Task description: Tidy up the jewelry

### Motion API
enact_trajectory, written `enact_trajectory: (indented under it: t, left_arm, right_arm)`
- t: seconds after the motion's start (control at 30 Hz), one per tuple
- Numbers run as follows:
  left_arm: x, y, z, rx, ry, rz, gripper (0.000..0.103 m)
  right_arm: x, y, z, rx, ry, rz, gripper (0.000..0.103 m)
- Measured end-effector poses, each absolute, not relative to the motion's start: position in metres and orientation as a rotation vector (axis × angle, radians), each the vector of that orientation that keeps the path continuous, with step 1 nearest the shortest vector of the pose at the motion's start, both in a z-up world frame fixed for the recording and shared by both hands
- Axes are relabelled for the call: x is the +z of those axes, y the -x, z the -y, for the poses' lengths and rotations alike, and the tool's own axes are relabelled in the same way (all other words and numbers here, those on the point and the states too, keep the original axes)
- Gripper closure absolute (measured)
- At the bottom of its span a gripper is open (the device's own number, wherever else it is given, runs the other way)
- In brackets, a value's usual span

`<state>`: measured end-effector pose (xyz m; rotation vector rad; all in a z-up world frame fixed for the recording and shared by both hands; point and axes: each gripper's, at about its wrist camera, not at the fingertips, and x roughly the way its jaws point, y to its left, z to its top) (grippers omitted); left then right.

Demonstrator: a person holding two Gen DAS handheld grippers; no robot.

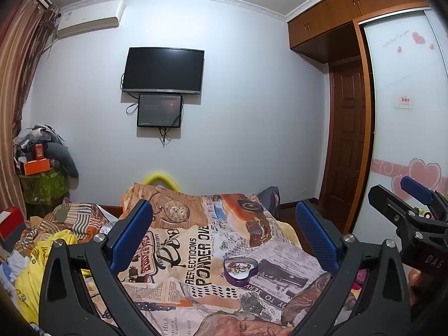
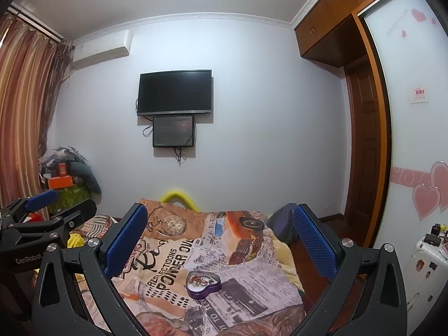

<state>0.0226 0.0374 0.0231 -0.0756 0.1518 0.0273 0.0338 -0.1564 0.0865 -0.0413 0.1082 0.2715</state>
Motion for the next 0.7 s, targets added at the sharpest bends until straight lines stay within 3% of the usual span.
enact_trajectory:
  t: [0.7]
  left_arm:
    - [0.0212, -0.0245, -0.0364, 0.027, 0.075, -0.157, 0.0]
  right_arm:
    - [0.0876, -0.0346, 0.1571, 0.27, 0.03, -0.117, 0.0]
